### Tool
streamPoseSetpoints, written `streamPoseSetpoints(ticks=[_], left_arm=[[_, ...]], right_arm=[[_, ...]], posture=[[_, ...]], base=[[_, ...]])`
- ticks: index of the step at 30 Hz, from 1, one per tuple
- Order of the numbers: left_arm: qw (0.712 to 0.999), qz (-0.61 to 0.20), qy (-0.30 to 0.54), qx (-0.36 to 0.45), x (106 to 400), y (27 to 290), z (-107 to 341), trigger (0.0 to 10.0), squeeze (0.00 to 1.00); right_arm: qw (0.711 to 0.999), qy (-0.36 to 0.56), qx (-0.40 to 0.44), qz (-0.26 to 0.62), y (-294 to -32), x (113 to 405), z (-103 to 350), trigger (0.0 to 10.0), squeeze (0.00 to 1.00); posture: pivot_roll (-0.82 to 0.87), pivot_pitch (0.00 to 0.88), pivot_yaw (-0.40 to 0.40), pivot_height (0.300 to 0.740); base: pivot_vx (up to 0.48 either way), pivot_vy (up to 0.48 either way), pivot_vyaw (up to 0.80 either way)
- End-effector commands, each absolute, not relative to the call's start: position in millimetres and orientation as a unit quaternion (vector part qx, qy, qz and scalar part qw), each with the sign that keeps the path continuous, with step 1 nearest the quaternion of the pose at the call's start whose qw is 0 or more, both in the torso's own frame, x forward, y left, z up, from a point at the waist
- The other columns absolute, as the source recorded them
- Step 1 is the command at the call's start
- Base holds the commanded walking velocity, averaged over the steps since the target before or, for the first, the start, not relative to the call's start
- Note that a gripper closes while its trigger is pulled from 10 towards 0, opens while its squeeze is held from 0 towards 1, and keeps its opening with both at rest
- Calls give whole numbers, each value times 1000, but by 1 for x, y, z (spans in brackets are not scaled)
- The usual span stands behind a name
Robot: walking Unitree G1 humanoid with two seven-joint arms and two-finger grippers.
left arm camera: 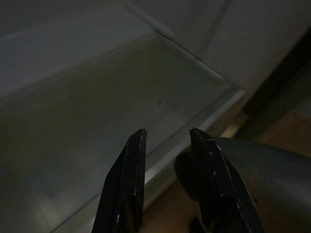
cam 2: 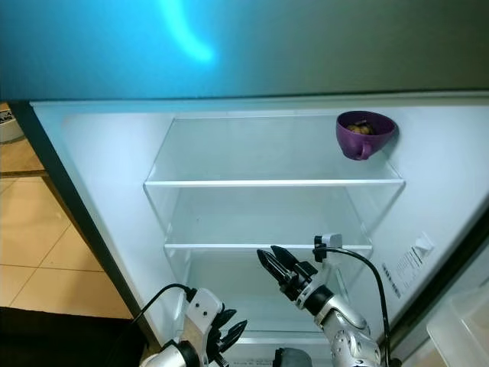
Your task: Restocking fridge
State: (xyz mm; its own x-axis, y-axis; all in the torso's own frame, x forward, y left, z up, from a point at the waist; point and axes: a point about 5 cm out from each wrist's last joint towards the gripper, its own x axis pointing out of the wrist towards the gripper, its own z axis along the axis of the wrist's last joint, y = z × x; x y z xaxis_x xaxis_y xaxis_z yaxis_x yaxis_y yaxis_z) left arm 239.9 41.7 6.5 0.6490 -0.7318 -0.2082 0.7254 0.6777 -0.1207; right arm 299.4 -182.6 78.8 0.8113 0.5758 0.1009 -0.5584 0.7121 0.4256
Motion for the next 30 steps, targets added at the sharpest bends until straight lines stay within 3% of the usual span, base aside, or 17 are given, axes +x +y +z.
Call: streamPoseSetpoints(ticks=[1, 16, 17, 22, 30], left_arm=[[909, -398, 120, -15, 239, 44, 5, 10000, 0], [906, -415, 82, -32, 242, 31, 18, 10000, 0], [888, -452, 62, -51, 238, 19, 28, 10000, 0], [858, -509, 29, -58, 233, 1, 46, 10000, 0], [854, -517, 19, -58, 233, -3, 52, 10000, 0]], right_arm=[[921, 25, 237, 309, -183, 296, 74, 10000, 0], [926, 64, 228, 294, -184, 289, 55, 10000, 0], [924, 65, 231, 299, -183, 287, 53, 10000, 0], [922, 64, 235, 301, -182, 287, 54, 10000, 0], [921, 55, 252, 292, -189, 289, 55, 10000, 0]], posture=[[-93, 46, 35, 589], [-92, 57, 37, 599], [-91, 50, 35, 599], [-94, 65, 35, 599], [-99, 62, 36, 599]], base=[[0, 0, 0], [0, 0, 0], [0, 0, 0], [0, 0, 0], [0, 0, 0]])
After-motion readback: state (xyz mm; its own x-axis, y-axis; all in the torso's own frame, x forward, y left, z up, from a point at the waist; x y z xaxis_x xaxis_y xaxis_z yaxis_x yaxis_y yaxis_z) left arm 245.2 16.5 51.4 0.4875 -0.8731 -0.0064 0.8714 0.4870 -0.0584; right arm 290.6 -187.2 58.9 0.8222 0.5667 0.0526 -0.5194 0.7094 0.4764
